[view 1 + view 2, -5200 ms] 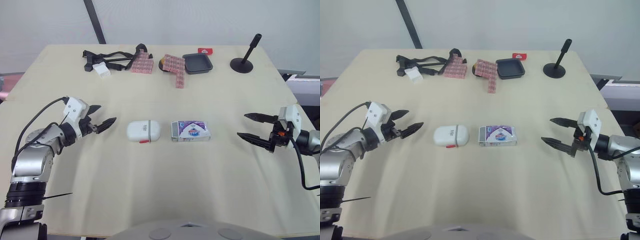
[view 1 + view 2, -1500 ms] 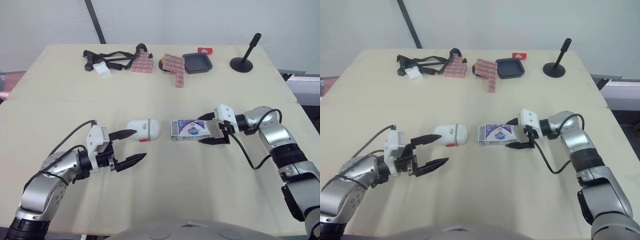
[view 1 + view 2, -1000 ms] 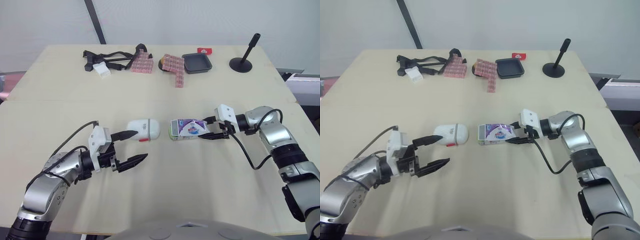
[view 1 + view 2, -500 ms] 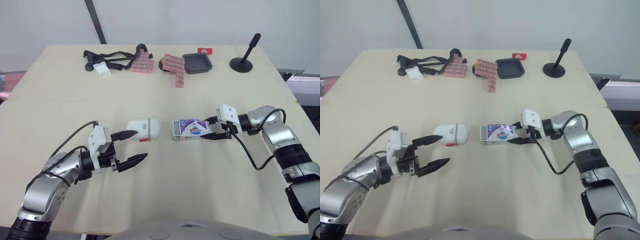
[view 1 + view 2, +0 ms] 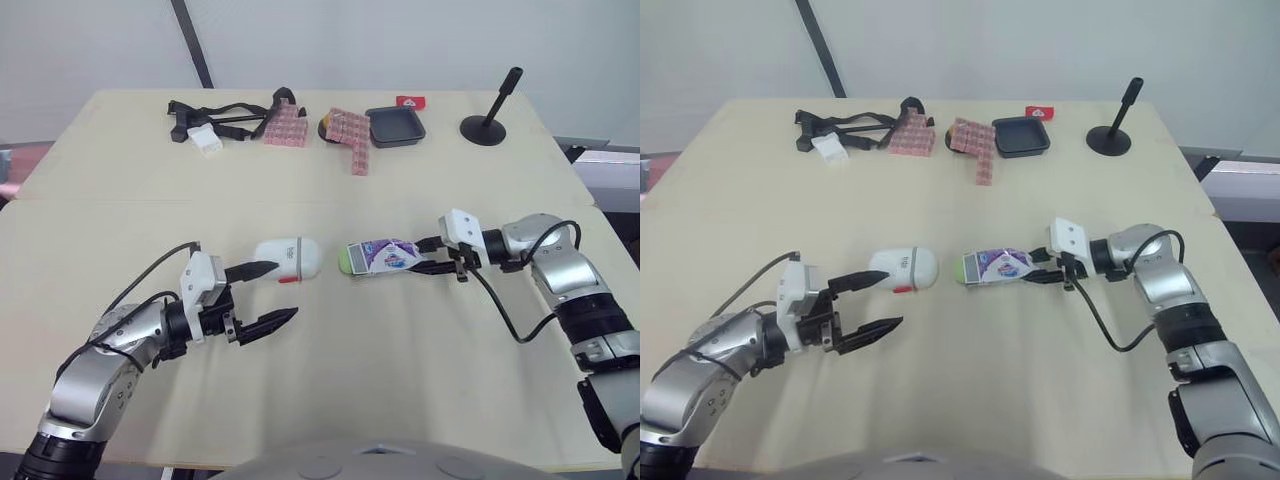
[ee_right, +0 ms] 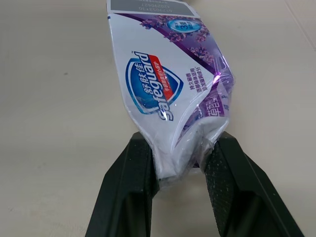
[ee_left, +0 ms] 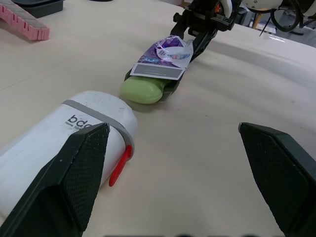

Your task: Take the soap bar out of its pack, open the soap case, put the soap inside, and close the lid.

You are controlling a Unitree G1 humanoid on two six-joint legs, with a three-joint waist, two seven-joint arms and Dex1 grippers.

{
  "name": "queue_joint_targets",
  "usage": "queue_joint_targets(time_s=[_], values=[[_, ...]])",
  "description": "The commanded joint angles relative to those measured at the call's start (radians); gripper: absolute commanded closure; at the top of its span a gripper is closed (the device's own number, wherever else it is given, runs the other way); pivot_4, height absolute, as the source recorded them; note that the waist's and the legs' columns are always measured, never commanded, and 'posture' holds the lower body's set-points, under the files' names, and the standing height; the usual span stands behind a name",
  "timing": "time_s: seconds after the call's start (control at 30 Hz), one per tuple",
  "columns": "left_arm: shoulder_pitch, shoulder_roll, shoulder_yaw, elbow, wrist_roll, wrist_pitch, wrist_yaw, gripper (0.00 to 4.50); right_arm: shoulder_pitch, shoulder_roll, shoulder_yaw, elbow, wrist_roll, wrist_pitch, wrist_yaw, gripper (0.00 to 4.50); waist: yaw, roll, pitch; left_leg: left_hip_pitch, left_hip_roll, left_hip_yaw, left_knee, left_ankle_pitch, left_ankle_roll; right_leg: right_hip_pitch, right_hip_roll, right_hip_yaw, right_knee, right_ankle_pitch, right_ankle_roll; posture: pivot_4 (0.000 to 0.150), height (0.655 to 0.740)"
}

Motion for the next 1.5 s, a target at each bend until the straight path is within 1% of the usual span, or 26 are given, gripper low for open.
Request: queue_joint_targets(time_s=[0.03, 0.4, 0.67, 0.8, 1.1, 1.27, 1.5], values=[[0.001, 0.004, 0.006, -0.030, -0.002, -0.012, -0.002, 0.00, 0.014, -0.035, -0.031, -0.047, 0.012, 0.010, 0.001, 3.05, 0.000, 0.000, 0.000, 0.000, 0.000, 0.000, 0.000, 0.000, 0.000, 0.000, 0.000, 0.000, 0.000, 0.000, 0.000, 0.150, 0.7400], [-0.004, 0.012, 0.007, -0.024, 0.000, -0.007, -0.006, 0.00, 0.048, -0.157, -0.048, -0.174, -0.022, 0.019, -0.030, 3.05, -0.003, 0.000, 0.000, 0.000, 0.000, 0.000, 0.000, 0.000, 0.000, 0.000, 0.000, 0.000, 0.000, 0.000, 0.000, 0.150, 0.7400], [-0.004, 0.016, 0.007, -0.023, -0.001, -0.004, -0.009, 0.00, 0.093, -0.216, -0.097, -0.251, 0.022, 0.065, -0.045, 3.05, -0.002, 0.000, 0.000, 0.000, 0.000, 0.000, 0.000, 0.000, 0.000, 0.000, 0.000, 0.000, -0.001, 0.000, 0.000, 0.150, 0.7400], [-0.004, 0.018, 0.009, -0.025, -0.002, -0.003, -0.008, 0.00, 0.133, -0.266, -0.132, -0.255, 0.036, 0.064, -0.024, 3.05, 0.000, 0.000, 0.000, 0.000, 0.000, 0.000, 0.000, 0.000, 0.000, 0.000, 0.000, 0.000, -0.001, 0.000, 0.000, 0.150, 0.7400], [-0.007, 0.019, 0.005, -0.026, -0.003, 0.004, -0.009, 0.00, 0.167, -0.295, -0.156, -0.256, 0.032, 0.054, -0.023, 3.05, -0.006, 0.000, 0.000, 0.001, 0.001, 0.000, 0.000, 0.000, 0.000, 0.001, 0.000, 0.000, -0.001, 0.000, 0.000, 0.150, 0.7400], [-0.006, 0.023, 0.009, -0.027, -0.007, 0.007, -0.015, 0.00, 0.201, -0.346, -0.197, -0.233, 0.029, 0.030, -0.011, 3.05, 0.000, 0.000, 0.000, 0.000, 0.001, 0.000, 0.000, 0.000, 0.000, 0.001, 0.000, 0.000, -0.001, 0.000, 0.000, 0.150, 0.7400], [-0.015, 0.030, -0.010, -0.019, 0.000, -0.005, -0.057, 0.00, 0.258, -0.405, -0.266, -0.214, 0.033, 0.006, -0.014, 3.05, -0.003, 0.000, 0.000, 0.000, 0.001, 0.000, 0.000, 0.000, 0.001, 0.001, 0.000, 0.000, -0.002, 0.000, 0.000, 0.150, 0.7400]])
